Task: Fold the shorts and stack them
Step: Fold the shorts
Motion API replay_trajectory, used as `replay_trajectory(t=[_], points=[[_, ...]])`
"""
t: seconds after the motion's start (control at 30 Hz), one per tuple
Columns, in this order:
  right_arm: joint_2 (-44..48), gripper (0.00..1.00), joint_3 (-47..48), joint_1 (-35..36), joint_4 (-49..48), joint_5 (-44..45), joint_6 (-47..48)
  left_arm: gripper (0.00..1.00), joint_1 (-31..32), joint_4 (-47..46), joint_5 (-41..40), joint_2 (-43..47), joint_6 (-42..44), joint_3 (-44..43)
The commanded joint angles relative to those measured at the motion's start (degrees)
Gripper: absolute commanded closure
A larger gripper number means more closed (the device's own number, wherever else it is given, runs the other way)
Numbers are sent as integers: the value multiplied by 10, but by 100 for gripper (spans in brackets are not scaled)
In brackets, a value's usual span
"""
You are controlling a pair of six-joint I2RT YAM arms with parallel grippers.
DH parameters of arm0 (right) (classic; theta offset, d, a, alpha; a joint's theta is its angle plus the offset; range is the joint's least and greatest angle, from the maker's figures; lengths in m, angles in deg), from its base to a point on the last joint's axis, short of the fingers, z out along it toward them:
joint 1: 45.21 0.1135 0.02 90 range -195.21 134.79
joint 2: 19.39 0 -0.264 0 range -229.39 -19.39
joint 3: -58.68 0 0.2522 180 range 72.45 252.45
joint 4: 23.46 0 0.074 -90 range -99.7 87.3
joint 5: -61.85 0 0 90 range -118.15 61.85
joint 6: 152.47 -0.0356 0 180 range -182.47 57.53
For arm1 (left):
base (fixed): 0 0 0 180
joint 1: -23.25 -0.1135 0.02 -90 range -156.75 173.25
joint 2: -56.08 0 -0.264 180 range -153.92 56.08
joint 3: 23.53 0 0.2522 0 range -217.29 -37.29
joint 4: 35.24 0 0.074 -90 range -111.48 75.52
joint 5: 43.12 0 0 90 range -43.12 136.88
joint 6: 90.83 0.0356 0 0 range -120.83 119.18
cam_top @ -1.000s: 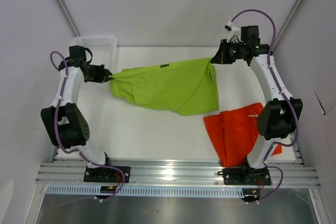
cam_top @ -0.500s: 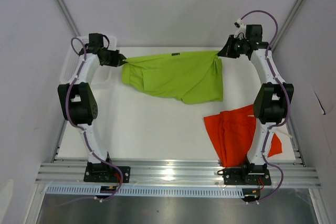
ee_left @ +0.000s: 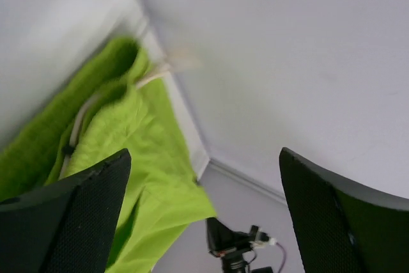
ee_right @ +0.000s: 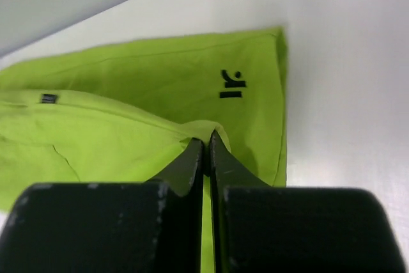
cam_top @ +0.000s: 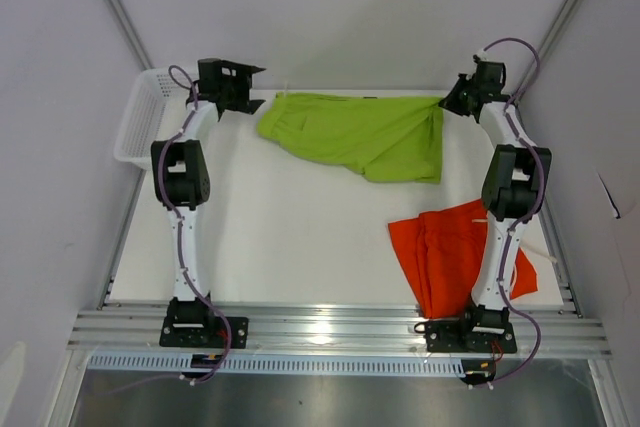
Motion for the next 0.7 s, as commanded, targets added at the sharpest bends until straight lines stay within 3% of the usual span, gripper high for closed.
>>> replay_trajectory(t=[0.0, 0.03, 0.07, 0.1, 0.17, 0.27, 0.43, 0.67], points=[[-22, 100, 58, -29, -31, 120, -36, 1, 2, -39, 33, -59, -8, -161], [-25, 100, 70, -27, -18, 130, -35, 1, 2, -40, 41, -80, -9, -181], [-30, 87, 76, -24, -12, 129, -31, 1, 2, -43, 45, -81, -12, -180], [-41, 66, 84, -23, -4, 125, -26, 1, 2, -49, 45, -76, -10, -176], [-54, 35, 116, -18, 33, 137, -24, 1, 2, -59, 38, -42, 8, -136], [-56, 15, 120, -20, 53, 129, -20, 1, 1, -65, 32, 8, 29, -90], [-5, 11, 88, -21, 72, 117, -9, 1, 1, -20, 47, 65, 106, -54], [61, 13, 35, 14, 140, 107, 11, 1, 32, 49, 56, 127, 237, 35]])
